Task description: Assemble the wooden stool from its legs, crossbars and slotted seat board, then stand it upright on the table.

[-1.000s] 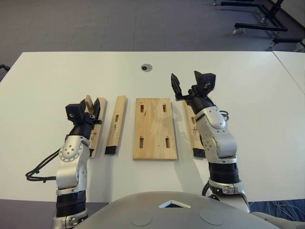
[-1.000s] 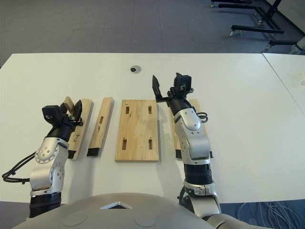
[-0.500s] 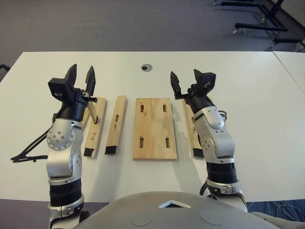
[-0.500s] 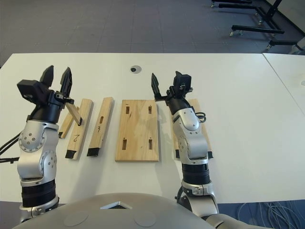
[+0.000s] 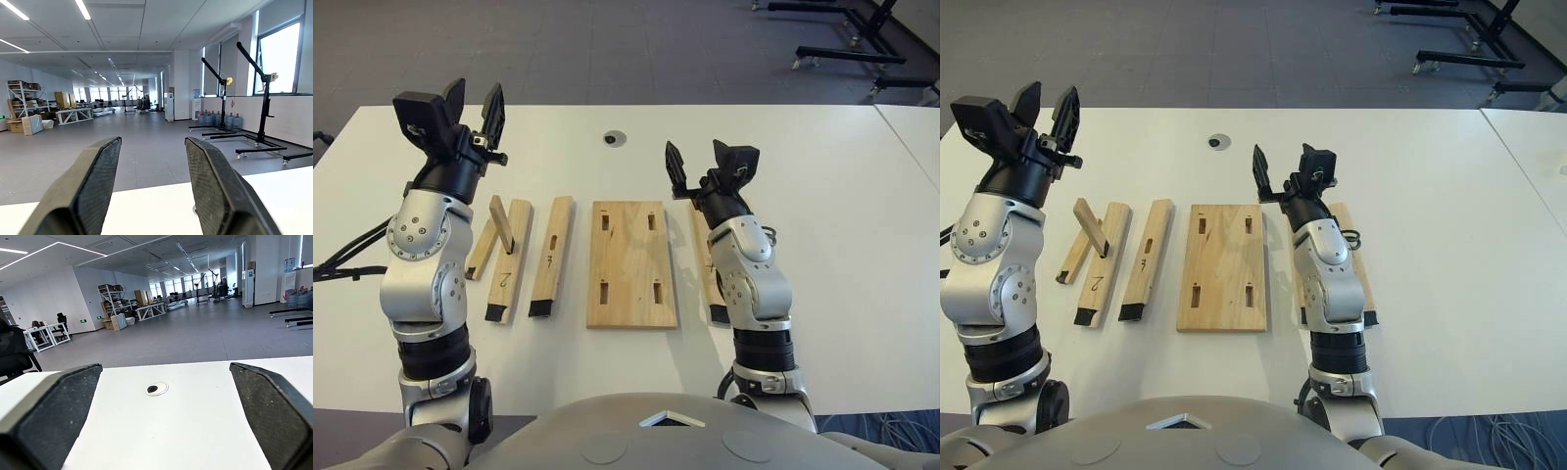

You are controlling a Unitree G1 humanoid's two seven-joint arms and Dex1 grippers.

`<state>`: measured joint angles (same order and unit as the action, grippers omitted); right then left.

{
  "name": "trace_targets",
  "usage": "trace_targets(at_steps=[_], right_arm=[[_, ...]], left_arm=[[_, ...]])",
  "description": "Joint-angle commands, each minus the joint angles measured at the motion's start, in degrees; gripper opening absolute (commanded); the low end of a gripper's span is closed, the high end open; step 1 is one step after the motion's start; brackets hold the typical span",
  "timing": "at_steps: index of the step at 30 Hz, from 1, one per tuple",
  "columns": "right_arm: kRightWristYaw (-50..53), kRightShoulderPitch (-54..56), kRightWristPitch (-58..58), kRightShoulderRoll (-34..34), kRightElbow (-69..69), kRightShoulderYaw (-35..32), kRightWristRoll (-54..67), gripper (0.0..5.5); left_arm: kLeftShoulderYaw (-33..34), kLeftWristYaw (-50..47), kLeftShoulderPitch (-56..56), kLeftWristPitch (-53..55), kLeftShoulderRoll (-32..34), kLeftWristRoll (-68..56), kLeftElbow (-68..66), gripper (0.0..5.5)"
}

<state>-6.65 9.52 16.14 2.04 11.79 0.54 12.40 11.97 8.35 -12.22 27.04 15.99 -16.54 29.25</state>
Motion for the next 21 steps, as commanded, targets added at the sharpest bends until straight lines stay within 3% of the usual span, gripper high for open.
trace_targets(at_steps=[1, 7, 21], right_arm=[[-0.84, 0.97, 0.97, -0.13, -0.14, 0.54, 0.71, 4.8], [-1.58, 1.72, 3.08, -1.78, 1.68, -0.43, 1.74, 4.8], [-0.38, 0.07, 2.35, -0.45, 1.76, 0.94, 1.22, 4.8]], left_arm=[[-3.24, 1.2, 7.06, -3.39, -2.46, 2.86, -14.39, 2.38], [-3.76, 2.75, 17.01, -10.13, -4.39, 3.51, -22.83, 2.38], [-2.15, 3.74, 10.74, -10.6, -2.64, -2.26, -10.21, 2.38]])
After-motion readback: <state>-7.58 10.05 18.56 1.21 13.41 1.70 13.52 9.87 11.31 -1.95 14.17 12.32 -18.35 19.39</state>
